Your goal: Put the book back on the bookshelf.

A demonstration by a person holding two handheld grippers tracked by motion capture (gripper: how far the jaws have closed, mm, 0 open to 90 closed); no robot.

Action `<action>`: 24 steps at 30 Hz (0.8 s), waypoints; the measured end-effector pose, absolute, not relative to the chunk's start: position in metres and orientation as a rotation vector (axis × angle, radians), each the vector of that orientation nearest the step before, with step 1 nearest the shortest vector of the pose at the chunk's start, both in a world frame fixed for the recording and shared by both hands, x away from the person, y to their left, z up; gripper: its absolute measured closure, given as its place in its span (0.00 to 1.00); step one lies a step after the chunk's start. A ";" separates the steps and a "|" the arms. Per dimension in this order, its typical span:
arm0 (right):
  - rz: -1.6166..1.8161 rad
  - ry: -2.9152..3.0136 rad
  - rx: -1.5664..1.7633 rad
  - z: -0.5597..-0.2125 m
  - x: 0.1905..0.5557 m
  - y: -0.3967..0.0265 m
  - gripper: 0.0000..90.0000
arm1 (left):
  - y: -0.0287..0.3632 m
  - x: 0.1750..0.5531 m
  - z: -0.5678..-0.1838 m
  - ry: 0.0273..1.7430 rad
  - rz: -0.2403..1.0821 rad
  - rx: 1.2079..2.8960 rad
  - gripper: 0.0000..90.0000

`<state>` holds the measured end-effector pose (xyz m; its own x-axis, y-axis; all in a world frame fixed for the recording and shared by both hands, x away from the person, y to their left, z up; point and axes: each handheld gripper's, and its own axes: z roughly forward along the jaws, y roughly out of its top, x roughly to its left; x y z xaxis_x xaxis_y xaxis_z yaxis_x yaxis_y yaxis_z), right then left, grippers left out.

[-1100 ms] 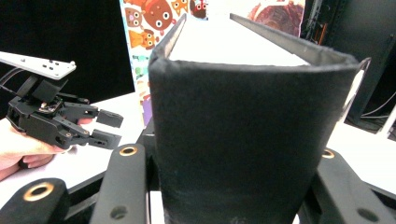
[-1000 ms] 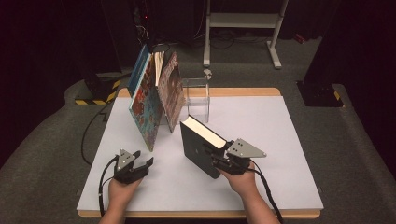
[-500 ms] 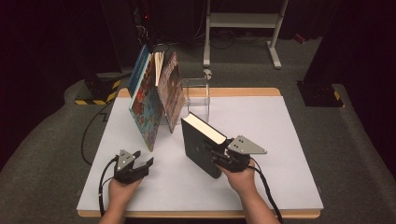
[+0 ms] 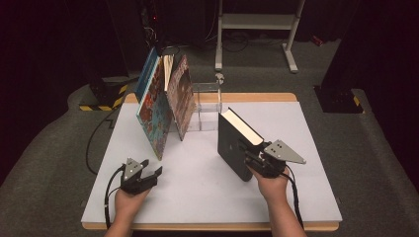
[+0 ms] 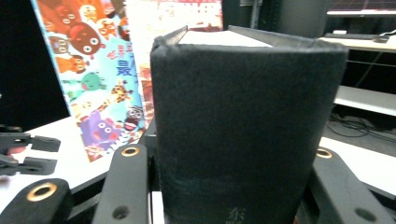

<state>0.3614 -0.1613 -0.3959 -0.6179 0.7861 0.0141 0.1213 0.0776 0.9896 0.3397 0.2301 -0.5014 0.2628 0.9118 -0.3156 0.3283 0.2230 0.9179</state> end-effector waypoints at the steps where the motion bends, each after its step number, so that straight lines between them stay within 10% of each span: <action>1: 1.574 1.807 0.900 -0.396 0.361 -0.163 0.60 | 0.230 0.340 -0.501 1.293 0.617 1.335 0.41; 24: 1.571 1.796 0.915 -0.414 0.357 -0.172 0.59 | 0.228 0.340 -0.502 1.291 0.632 1.347 0.41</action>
<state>0.3568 -0.1715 -0.4140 -0.5977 0.8016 0.0148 0.1214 0.0723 0.9900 0.3400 0.2284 -0.5020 0.2607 0.9178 -0.2995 0.3270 0.2079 0.9219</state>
